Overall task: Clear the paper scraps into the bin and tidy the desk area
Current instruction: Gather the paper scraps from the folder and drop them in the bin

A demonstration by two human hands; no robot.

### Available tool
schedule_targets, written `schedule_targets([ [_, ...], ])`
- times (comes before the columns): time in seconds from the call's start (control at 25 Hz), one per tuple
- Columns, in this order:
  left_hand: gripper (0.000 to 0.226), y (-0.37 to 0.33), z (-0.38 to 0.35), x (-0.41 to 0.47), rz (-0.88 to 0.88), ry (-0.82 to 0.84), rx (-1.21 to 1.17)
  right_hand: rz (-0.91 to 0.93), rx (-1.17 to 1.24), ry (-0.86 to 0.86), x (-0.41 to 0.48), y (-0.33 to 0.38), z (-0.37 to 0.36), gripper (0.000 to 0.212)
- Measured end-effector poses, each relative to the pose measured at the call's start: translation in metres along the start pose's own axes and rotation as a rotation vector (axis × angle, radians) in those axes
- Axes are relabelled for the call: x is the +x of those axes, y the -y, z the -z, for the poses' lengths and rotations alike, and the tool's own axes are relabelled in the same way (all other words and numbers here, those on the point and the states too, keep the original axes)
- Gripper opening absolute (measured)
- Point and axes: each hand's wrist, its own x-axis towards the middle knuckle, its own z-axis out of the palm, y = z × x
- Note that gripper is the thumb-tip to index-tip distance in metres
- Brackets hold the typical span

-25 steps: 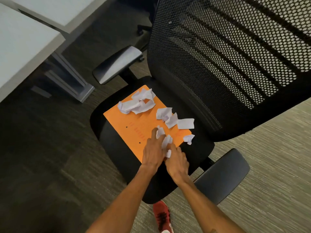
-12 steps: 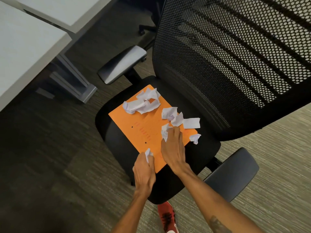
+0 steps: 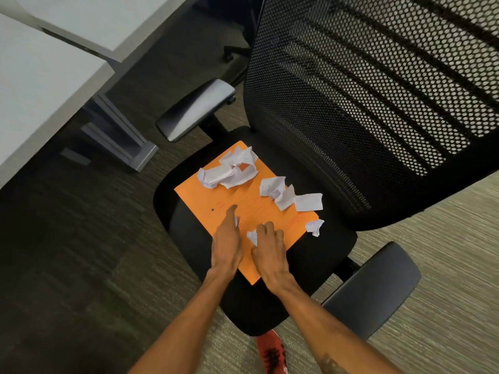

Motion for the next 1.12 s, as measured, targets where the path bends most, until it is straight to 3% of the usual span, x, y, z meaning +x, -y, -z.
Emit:
schedule_targets([
  [0.12, 0.033, -0.039, -0.023, 0.026, -0.187, -0.009, 0.089, -0.054, 0.191, 0.070, -0.015, -0.009, 0.005, 0.033],
  [0.24, 0.041, -0.077, -0.053, 0.050, -0.226, 0.001, 0.196, -0.100, 0.334, 0.073, -0.033, -0.020, 0.012, 0.043],
  [0.36, 0.057, -0.089, -0.081, 0.067, -0.205, 0.100, 0.341, -0.258, 0.445, -0.068, -0.039, -0.037, 0.028, 0.030],
  [0.48, 0.045, -0.081, -0.091, 0.066, -0.227, 0.090, 0.489, -0.382, 0.468, -0.261, -0.031, -0.065, 0.050, 0.029],
  [0.6, 0.039, -0.068, -0.084, 0.044, -0.294, 0.089, 0.407, -0.450, 0.469, -0.348, -0.010, -0.085, 0.067, 0.033],
  [0.72, 0.026, -0.046, -0.071, 0.009, -0.312, 0.118, 0.263, -0.455, 0.374, -0.221, 0.010, -0.087, 0.067, 0.039],
  [0.96, 0.027, 0.000, -0.056, -0.049, -0.059, 0.081, -0.033, -0.332, 0.243, -0.124, 0.025, -0.084, 0.052, 0.032],
  [1.12, 0.018, 0.017, -0.050, -0.060, 0.038, 0.107, -0.063, -0.335, 0.364, -0.277, 0.031, -0.080, 0.059, 0.032],
])
